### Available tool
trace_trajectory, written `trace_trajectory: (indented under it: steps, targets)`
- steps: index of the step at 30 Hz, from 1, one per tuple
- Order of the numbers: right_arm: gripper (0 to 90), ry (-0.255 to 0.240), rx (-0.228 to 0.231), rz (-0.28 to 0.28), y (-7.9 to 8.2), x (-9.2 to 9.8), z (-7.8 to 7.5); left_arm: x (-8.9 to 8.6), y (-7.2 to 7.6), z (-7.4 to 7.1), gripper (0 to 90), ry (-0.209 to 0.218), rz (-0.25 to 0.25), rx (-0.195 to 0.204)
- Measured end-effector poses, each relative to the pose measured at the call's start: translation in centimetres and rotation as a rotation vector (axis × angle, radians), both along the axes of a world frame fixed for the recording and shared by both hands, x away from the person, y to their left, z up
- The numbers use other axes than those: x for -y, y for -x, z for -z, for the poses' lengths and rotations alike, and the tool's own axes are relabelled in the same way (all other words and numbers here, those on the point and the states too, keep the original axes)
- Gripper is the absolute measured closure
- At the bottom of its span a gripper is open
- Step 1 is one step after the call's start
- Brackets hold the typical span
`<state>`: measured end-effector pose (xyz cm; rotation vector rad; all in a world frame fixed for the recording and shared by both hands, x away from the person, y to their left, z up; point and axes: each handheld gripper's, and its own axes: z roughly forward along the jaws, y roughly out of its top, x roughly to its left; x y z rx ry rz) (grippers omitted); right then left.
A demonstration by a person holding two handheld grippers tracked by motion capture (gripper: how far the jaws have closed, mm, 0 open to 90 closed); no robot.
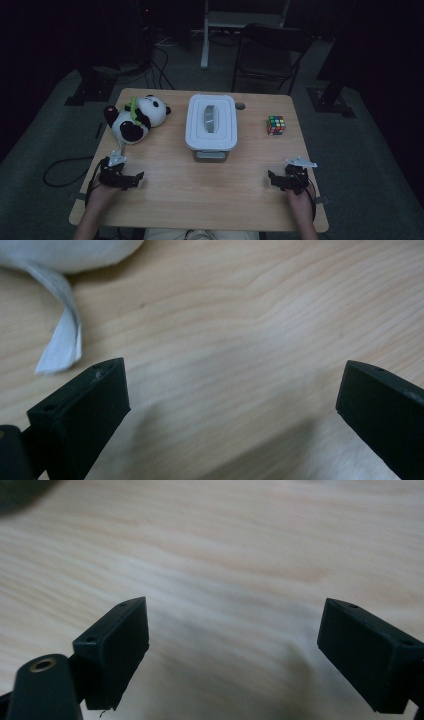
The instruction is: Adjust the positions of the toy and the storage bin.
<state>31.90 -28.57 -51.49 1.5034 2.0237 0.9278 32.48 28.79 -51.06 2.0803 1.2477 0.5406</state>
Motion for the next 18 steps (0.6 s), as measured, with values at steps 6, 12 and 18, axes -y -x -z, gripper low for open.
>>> trace_trajectory:
  steps: [6, 12, 18]
  targets:
    - [12.9, -0.014, 0.006, -0.057, -1.7, -2.0, -0.6, 1.8, -1.4, -0.3, 1.3, -0.007, 0.046, -0.006]
    - [13.0, -0.012, 0.003, -0.103, -3.5, -3.8, -0.6, 3.8, -3.1, -0.4, 1.3, 0.0, 0.087, -0.008]
    - [13.1, -0.003, 0.003, -0.131, -5.0, -4.9, -0.6, 4.9, -4.2, -0.3, 1.3, 0.016, 0.107, -0.007]
